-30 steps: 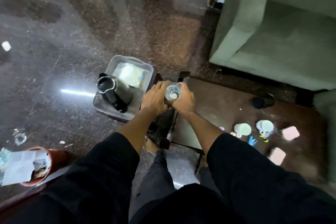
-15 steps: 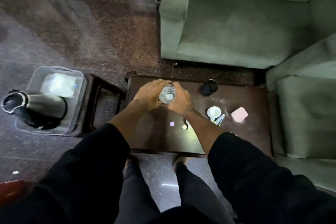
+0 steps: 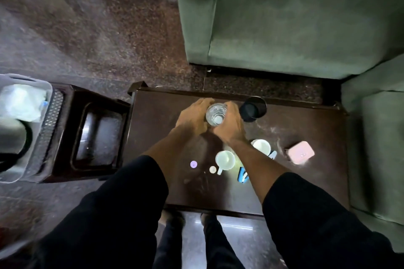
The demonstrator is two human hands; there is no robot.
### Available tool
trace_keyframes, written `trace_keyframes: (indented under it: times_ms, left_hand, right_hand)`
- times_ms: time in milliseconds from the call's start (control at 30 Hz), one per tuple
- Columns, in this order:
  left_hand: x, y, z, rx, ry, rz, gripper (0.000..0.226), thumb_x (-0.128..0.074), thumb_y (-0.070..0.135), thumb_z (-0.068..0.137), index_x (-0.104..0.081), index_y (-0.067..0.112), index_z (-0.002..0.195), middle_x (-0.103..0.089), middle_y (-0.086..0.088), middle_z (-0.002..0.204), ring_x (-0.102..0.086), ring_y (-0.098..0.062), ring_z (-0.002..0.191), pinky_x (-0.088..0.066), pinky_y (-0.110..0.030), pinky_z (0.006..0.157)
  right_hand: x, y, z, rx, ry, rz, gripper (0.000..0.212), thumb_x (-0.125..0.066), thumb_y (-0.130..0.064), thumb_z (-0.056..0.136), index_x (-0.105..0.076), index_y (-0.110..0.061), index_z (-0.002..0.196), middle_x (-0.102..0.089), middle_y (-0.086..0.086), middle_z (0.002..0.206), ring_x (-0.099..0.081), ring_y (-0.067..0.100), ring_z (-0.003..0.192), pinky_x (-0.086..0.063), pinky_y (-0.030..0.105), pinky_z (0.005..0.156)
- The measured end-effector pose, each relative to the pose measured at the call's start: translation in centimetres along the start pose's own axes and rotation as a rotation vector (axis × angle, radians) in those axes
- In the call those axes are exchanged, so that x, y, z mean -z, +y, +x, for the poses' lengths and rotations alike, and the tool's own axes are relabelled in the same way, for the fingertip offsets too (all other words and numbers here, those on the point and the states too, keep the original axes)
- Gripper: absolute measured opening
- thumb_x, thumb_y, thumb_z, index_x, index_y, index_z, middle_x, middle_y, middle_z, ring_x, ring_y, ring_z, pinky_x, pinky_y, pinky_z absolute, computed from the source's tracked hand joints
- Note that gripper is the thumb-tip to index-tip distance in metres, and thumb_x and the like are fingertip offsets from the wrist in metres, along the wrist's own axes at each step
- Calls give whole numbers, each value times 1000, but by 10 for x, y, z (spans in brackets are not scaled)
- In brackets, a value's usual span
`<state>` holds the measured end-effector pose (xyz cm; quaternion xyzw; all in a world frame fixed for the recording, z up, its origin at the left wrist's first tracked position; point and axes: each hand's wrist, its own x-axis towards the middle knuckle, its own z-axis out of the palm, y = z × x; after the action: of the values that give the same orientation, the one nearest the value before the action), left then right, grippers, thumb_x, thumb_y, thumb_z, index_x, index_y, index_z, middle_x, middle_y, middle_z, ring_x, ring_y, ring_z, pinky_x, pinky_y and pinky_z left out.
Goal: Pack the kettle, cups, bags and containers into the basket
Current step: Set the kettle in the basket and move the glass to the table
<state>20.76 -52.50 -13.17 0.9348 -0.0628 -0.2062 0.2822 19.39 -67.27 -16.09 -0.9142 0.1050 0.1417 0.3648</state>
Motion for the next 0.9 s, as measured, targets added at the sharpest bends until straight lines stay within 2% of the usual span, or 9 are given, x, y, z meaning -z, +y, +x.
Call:
trace_keyframes:
  times_ms: [67, 167, 467, 533, 600, 700, 767, 900]
  left_hand:
    - [-15, -10, 14, 39, 20, -7, 81, -79, 19, 76, -45, 25, 149, -55, 5, 143, -59, -20, 126, -51, -42, 102]
    - [-30, -21, 28, 53, 51, -6, 75, -76, 15, 79, -47, 25, 147, -57, 5, 139, -61, -20, 121, -53, -42, 100]
    - [-61, -35, 39, 99, 112, -51, 56, -65, 13, 87, -52, 31, 138, -58, 8, 135, -63, -21, 117, -53, -42, 99]
    - [-64, -36, 38, 106, 123, -54, 57, -66, 12, 87, -51, 30, 139, -57, 7, 137, -62, -21, 119, -53, -41, 99]
    - [-62, -34, 37, 111, 105, -50, 65, -68, 13, 85, -47, 28, 144, -54, 5, 141, -62, -22, 121, -53, -42, 99]
    - [-49, -28, 38, 103, 38, -25, 81, -78, 22, 78, -42, 24, 151, -49, 2, 146, -59, -25, 128, -53, -45, 99]
    - [-40, -24, 39, 98, 3, 19, 86, -83, 28, 75, -41, 23, 150, -48, 0, 144, -58, -27, 128, -54, -47, 96]
    - [-17, -15, 31, 112, -19, 81, 74, -78, 25, 78, -46, 23, 145, -49, -2, 138, -60, -30, 123, -55, -49, 93]
  right_hand:
    - [-14, 14, 12, -3, 15, -4, 76, -92, -33, 59, -46, -24, 118, -52, 1, 119, -62, 25, 103, -49, 33, 76]
    - [-31, 26, 25, -47, 49, 19, 75, -91, -35, 59, -46, -23, 118, -52, 1, 119, -62, 26, 102, -44, 32, 73]
    - [-47, 44, 45, -94, 144, 99, 82, -92, -29, 63, -47, -18, 131, -53, 5, 128, -60, 28, 117, -42, 28, 85]
    - [-46, 46, 42, -70, 111, 62, 95, -92, -29, 65, -40, -18, 144, -49, 6, 139, -55, 29, 128, -48, 34, 95]
    - [-41, 44, 38, -28, 39, -10, 115, -94, -32, 66, -24, -19, 158, -39, 6, 152, -48, 30, 138, -48, 43, 106]
    - [-30, 38, 32, 35, -3, -99, 134, -95, -44, 65, -9, -18, 163, -28, 8, 161, -39, 31, 146, -46, 47, 111]
    - [-23, 35, 28, 33, -5, -144, 137, -94, -48, 64, -6, -16, 164, -23, 9, 164, -34, 31, 150, -43, 47, 115]
    - [-8, 23, 8, 48, 28, -209, 127, -90, -53, 68, -14, -15, 163, -25, 8, 163, -32, 29, 150, -43, 44, 113]
